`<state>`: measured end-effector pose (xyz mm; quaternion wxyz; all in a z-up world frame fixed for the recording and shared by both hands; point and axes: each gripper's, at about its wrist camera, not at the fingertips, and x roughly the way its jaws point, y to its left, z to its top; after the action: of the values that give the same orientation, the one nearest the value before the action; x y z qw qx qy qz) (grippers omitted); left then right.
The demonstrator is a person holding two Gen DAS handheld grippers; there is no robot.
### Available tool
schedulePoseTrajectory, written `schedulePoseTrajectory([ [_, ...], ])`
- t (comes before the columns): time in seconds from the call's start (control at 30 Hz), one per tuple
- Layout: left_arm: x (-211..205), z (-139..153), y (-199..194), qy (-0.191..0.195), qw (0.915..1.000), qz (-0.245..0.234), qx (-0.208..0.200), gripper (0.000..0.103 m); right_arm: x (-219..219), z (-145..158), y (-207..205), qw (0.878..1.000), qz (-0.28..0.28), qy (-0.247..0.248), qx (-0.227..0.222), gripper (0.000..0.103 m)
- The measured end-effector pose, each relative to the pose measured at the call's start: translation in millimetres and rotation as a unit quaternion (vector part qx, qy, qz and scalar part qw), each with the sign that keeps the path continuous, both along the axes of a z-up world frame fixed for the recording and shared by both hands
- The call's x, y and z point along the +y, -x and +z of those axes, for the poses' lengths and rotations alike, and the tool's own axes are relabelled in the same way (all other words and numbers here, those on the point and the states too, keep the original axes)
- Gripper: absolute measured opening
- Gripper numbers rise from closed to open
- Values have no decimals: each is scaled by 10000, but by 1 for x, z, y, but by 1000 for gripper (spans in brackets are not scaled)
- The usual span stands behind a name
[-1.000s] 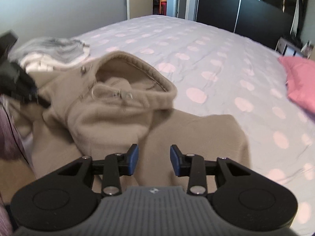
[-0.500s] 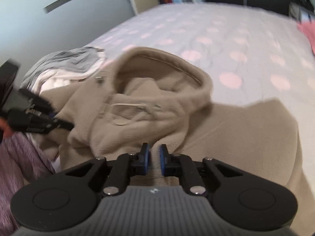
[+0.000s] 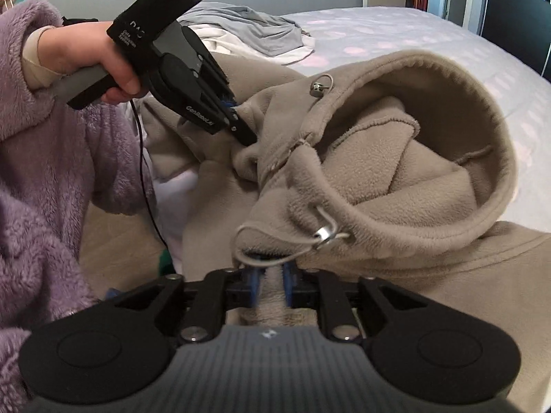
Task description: Fold clothes
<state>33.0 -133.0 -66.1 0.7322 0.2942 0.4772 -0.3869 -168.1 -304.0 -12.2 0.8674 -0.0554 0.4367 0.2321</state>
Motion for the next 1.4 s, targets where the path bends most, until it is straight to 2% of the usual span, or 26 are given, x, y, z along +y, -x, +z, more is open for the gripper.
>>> schedulePoseTrajectory([
  [0.03, 0, -1, 0, 1, 10000, -8, -5, 6, -3, 4, 3, 10000, 26, 9, -30, 45],
  [0.07, 0, -1, 1, 2, 10000, -11, -5, 6, -7, 8, 7, 9999, 58, 83, -89, 47],
  [0.2, 0, -4, 1, 5, 10000, -23, -1, 6, -20, 19, 23, 9981, 140, 524, -295, 46],
  [0.33, -1, -5, -10, 10, 10000, -37, 0, 6, -40, 19, 36, 9969, 39, 732, -276, 47],
  [0.63, 1, 2, -9, 61, 10000, -52, -7, 6, -58, -2, 25, 9992, -309, -241, 62, 50],
  [0.8, 4, 7, -9, 99, 9999, -59, -10, 6, -51, -5, 23, 9997, -210, -45, 69, 49],
  [0.93, 7, 12, -9, 150, 9999, -62, -22, 6, -55, -12, 19, 9991, -379, -73, 190, 45],
  [1.0, 8, 22, -10, 312, 9995, -43, -92, 6, -57, -17, 16, 9983, -524, -81, 250, 32],
  [1.03, 9, 26, -10, 393, 9991, -33, -128, 6, -59, -18, 15, 9976, -629, -117, 257, 21],
  [1.07, 10, 31, -11, 475, 9987, -23, -163, 6, -61, -19, 14, 9968, -731, -175, 276, 16],
  [1.17, 12, 45, -13, 718, 9971, 6, -268, 6, -61, -20, 11, 9946, -947, -301, 302, 11],
  [1.3, 14, 63, -15, 1041, 9937, 46, -408, 6, -64, 1, 13, 9903, -1371, -61, -228, 8],
  [1.4, 16, 77, -17, 1283, 9904, 75, -513, 6, -75, 25, 12, 9802, -1852, 69, -694, 8],
])
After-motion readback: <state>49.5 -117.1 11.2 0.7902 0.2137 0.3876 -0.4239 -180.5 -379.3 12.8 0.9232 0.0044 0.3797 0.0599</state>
